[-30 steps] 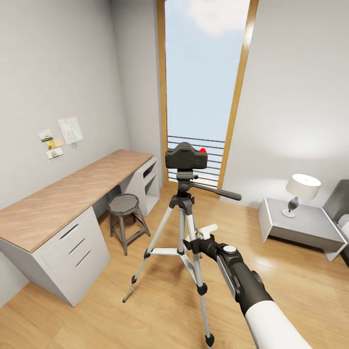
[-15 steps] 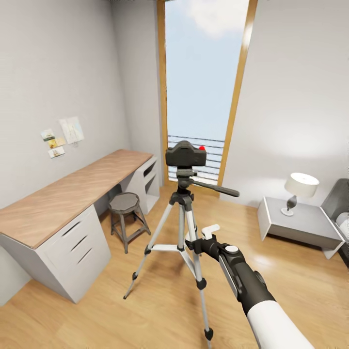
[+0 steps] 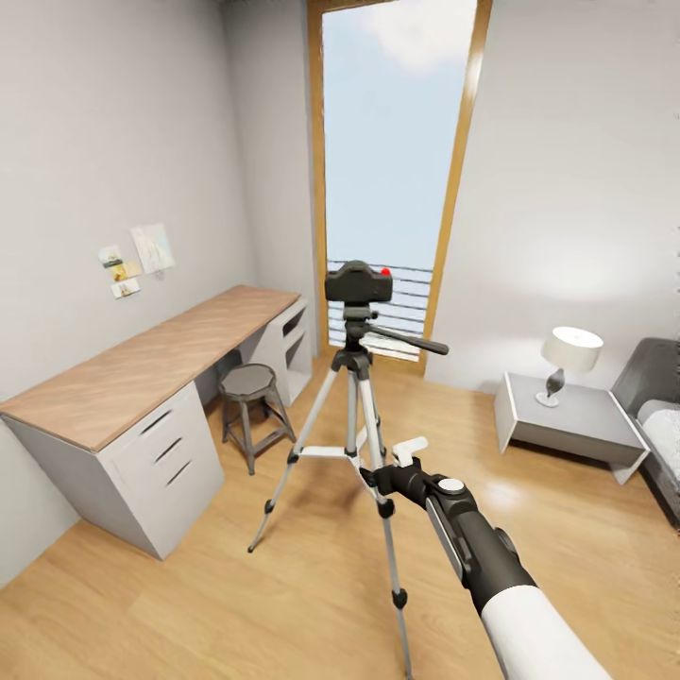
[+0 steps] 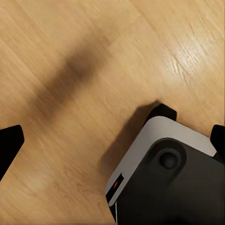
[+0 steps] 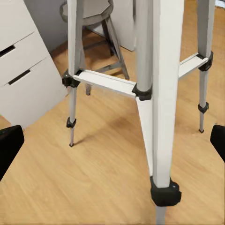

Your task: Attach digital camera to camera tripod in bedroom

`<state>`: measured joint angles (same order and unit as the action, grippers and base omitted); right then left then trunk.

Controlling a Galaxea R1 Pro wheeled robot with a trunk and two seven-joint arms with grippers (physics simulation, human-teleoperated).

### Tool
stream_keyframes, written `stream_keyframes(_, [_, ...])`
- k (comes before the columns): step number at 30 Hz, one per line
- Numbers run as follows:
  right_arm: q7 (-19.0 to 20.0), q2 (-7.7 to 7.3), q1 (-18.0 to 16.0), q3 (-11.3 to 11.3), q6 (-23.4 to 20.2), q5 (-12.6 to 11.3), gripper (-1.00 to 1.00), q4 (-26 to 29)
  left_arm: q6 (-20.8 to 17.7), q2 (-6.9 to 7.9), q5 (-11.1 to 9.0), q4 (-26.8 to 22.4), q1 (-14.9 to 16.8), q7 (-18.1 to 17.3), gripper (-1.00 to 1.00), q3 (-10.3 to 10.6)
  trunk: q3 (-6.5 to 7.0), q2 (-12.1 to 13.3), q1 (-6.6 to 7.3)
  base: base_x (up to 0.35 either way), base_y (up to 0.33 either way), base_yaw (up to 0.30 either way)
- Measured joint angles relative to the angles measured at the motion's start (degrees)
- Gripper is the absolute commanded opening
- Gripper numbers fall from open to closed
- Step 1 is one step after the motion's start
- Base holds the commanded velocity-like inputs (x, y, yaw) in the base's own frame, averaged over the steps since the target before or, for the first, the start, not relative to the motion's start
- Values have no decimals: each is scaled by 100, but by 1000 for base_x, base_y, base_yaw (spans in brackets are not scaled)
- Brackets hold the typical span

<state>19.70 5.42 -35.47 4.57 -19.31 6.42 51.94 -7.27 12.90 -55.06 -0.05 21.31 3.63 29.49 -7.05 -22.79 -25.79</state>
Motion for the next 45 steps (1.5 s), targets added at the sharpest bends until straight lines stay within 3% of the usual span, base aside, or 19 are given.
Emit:
stream_keyframes(11, [0,-19,0,-8,-59,-20,100,-25,7,-3,0,1,-1,-2,100,-5,0,0,0,-337,0,0])
stream_keyframes(14, [0,-137,0,-16,-74,-25,100,-195,8,-4,0,3,-1,0,100,-7,0,0,0,-305,0,0])
stream_keyframes(15, [3,-395,1,-27,-78,-38,100,-538,8,-1,0,4,-2,-2,100,-9,-1,0,1,-262,0,0])
stream_keyframes(21, [23,-847,0,-55,-82,-107,100,-1388,7,-3,-1,5,-1,-3,100,-9,-1,-1,1,-232,0,0])
stream_keyframes(23, [24,-900,0,-57,-79,-117,100,-1538,7,-4,0,5,-1,-3,100,-9,-1,0,1,-146,0,0])
stream_keyframes(24, [4,-1114,0,-71,-30,-110,100,-2175,8,-7,-5,3,-2,-2,100,-9,-1,-2,3,-75,0,0])
stream_keyframes(31, [-18,-1634,0,-121,85,-120,100,-3565,2,-31,-8,5,-1,-1,100,-9,-1,-1,3,-27,0,0])
stream_keyframes(32, [-24,-1760,2,-123,195,-109,100,-3960,1,-40,-9,4,-1,-1,100,-10,-2,-1,4,-5,0,0])
stream_keyframes(35, [-38,-1849,-1,-129,351,-122,100,-4430,0,-52,-9,5,-4,-1,100,-9,-1,-1,3,-3,0,0])
stream_keyframes(36, [-70,-1902,3,-112,598,-116,100,-4949,0,-82,-9,5,-14,-2,100,-10,-2,-1,4,0,0,0])
stream_keyframes(37, [-90,-1915,3,-125,689,-126,100,-5132,2,-103,-9,5,-18,-3,100,-9,-1,-1,3,0,0,0])
stream_keyframes(39, [-117,-1915,25,-130,743,-129,100,-5223,3,-129,-9,6,-21,-5,100,-9,-1,-1,3,0,0,0])
stream_keyframes(45, [-577,-1822,938,-138,884,-315,100,-5369,7,-200,-23,5,-39,-2,100,-9,-2,-1,4,0,0,0])
